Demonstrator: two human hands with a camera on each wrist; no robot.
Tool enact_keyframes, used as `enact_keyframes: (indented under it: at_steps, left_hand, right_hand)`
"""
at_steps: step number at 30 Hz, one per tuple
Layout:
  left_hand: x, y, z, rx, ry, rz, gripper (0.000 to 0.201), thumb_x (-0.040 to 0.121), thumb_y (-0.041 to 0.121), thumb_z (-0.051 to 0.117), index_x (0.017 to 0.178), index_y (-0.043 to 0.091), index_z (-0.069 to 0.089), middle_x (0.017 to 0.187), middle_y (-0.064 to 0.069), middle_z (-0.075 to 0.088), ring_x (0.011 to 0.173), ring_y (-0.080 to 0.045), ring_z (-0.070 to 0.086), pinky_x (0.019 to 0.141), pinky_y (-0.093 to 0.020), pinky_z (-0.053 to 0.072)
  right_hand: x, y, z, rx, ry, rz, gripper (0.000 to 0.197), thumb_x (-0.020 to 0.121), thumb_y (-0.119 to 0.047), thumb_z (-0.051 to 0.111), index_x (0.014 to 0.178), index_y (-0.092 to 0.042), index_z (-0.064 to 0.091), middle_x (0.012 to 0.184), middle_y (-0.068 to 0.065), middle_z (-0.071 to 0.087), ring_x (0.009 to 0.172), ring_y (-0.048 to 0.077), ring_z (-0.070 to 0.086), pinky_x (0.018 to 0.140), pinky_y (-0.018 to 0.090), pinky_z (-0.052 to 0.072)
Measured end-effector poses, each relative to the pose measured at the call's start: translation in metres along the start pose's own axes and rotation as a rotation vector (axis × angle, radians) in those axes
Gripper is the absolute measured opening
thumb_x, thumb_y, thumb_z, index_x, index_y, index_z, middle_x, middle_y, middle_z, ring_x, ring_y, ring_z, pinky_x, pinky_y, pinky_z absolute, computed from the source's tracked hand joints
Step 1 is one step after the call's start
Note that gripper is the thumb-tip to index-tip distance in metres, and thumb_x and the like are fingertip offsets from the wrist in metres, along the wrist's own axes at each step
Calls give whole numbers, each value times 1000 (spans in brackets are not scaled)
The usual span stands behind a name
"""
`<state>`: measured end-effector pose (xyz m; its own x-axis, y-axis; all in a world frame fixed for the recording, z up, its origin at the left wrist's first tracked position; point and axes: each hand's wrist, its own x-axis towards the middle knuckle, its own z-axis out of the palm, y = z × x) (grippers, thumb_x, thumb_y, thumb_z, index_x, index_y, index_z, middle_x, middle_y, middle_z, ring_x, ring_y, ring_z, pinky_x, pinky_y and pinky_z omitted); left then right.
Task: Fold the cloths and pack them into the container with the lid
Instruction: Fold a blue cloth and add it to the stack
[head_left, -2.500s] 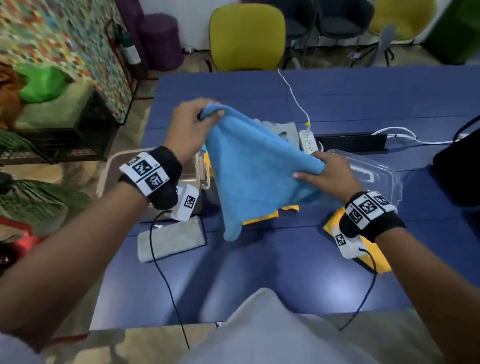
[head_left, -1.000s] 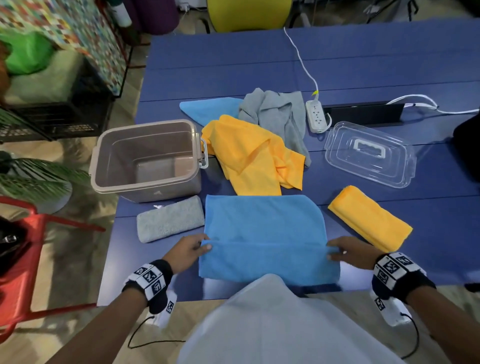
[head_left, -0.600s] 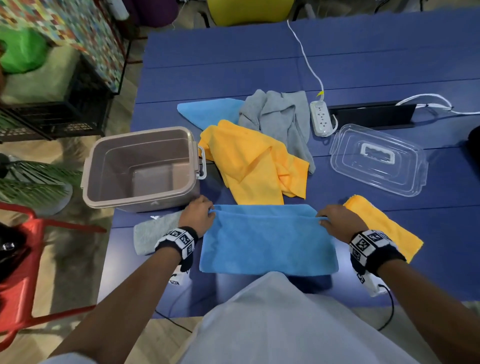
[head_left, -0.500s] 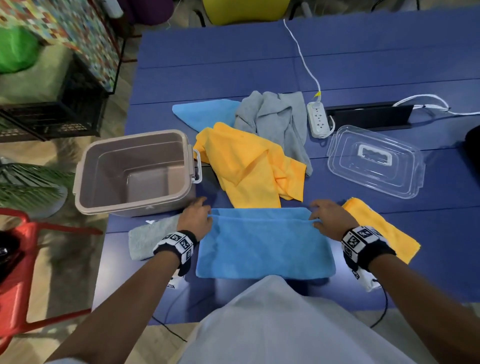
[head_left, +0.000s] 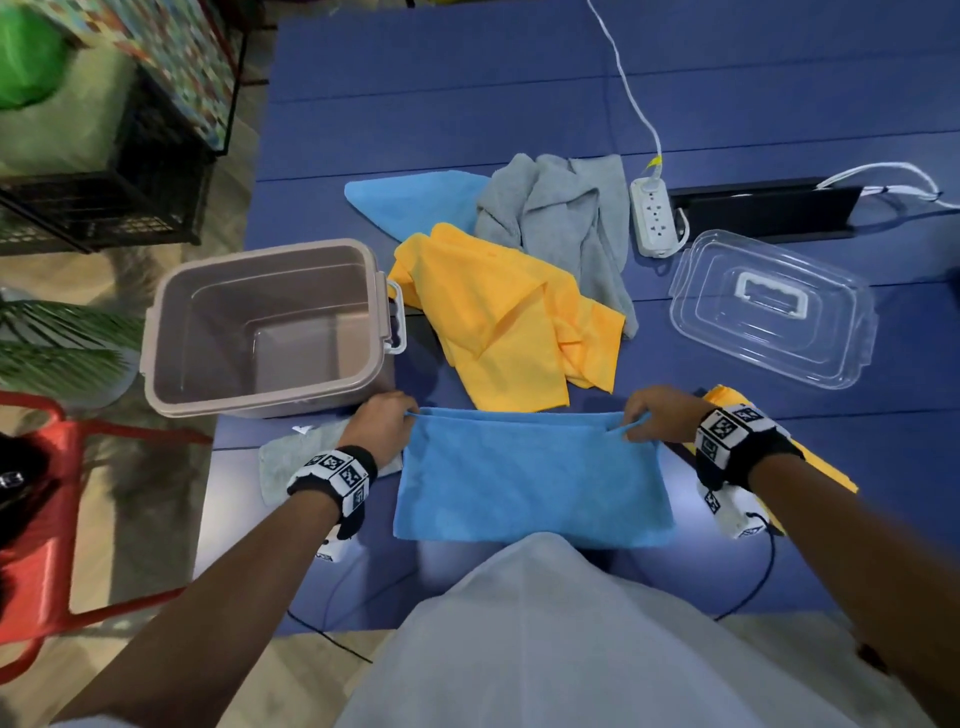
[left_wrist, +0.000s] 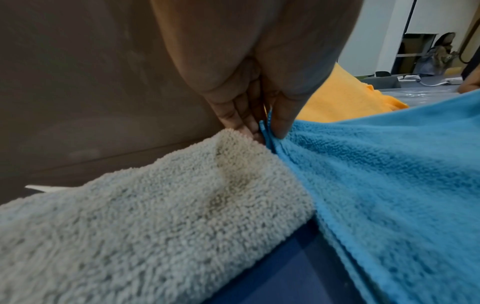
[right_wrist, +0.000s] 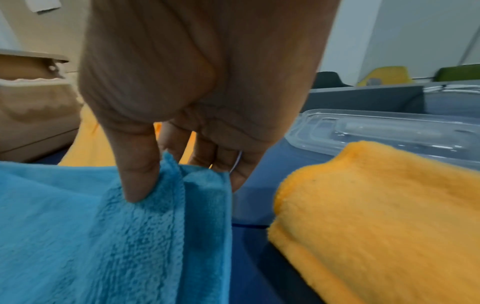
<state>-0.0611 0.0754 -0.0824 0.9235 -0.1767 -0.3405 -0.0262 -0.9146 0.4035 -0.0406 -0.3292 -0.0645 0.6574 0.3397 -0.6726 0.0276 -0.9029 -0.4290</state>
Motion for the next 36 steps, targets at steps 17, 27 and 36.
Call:
enact_keyframes:
  at_steps: [17, 27, 36]
  left_hand:
    - [-9, 13, -8, 108, 20, -45, 24, 81, -7, 48, 95, 9, 59, 91, -17, 63, 82, -36, 59, 62, -33, 43]
    - [-78, 20, 51, 397, -33, 457, 30, 77, 29, 68, 100, 13, 58, 91, -7, 54, 73, -28, 55, 58, -36, 46]
    - [-115, -2, 78, 416, -27, 410, 44, 69, 12, 78, 106, 14, 54, 107, -8, 58, 86, -28, 58, 66, -36, 53]
  right_hand:
    - [-32, 17, 21, 79, 558, 166, 24, 95, -13, 55, 111, -1, 68, 108, 18, 68, 92, 33, 62, 79, 32, 46]
    - [-57, 9, 96, -213, 281, -169, 12, 92, -16, 54, 102, -13, 59, 103, 7, 53, 87, 31, 56, 77, 40, 46]
    - [-70, 38, 150, -222, 447, -173, 26, 67, 1, 79, 88, -10, 69, 96, 10, 60, 85, 33, 60, 69, 44, 56]
